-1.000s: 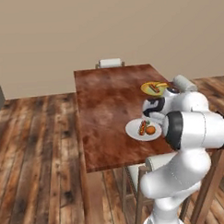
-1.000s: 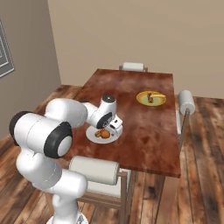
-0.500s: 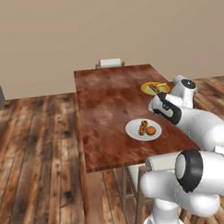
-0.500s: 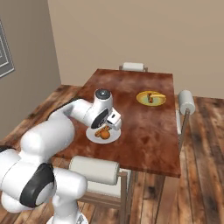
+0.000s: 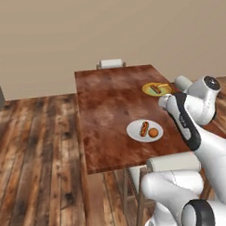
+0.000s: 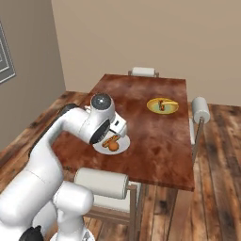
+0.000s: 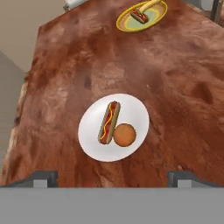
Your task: Pick up the banana and tangerine from the fridge and place one fruit on each plate on the dining counter.
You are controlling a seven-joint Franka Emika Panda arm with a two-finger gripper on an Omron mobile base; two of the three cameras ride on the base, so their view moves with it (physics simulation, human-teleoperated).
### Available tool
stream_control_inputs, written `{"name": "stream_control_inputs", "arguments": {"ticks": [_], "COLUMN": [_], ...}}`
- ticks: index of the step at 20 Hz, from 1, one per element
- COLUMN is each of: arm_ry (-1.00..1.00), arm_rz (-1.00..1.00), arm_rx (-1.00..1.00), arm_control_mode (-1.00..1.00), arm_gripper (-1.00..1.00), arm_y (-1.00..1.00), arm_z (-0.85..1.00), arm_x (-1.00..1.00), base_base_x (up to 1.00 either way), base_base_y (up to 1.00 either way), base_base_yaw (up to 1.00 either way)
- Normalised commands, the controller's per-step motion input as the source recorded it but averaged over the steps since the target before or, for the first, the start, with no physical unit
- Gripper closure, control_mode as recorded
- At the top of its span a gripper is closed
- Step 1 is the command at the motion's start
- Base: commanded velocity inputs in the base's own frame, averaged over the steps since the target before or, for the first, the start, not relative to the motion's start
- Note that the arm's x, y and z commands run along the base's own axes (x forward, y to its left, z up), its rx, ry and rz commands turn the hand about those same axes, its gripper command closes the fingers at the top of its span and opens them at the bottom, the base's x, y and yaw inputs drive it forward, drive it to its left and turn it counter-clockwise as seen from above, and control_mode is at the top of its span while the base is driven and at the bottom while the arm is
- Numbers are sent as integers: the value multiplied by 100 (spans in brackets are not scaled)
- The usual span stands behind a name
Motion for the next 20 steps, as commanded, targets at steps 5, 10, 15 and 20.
{"name": "stream_control_inputs", "arguments": {"ticks": [5, 10, 15, 20], "arm_ry": [-23, -28, -30, -24], "arm_rz": [2, 0, 0, 0], "arm_rx": [0, 0, 0, -2], "arm_control_mode": [-100, -100, -100, -100], "arm_gripper": [-100, -100, -100, -100], "arm_y": [0, 0, 0, 0], "arm_z": [52, 52, 77, 92], "arm_x": [-85, -92, -81, -52], "base_base_x": [0, 0, 0, 0], "base_base_y": [0, 0, 0, 0], "base_base_yaw": [0, 0, 0, 0]}}
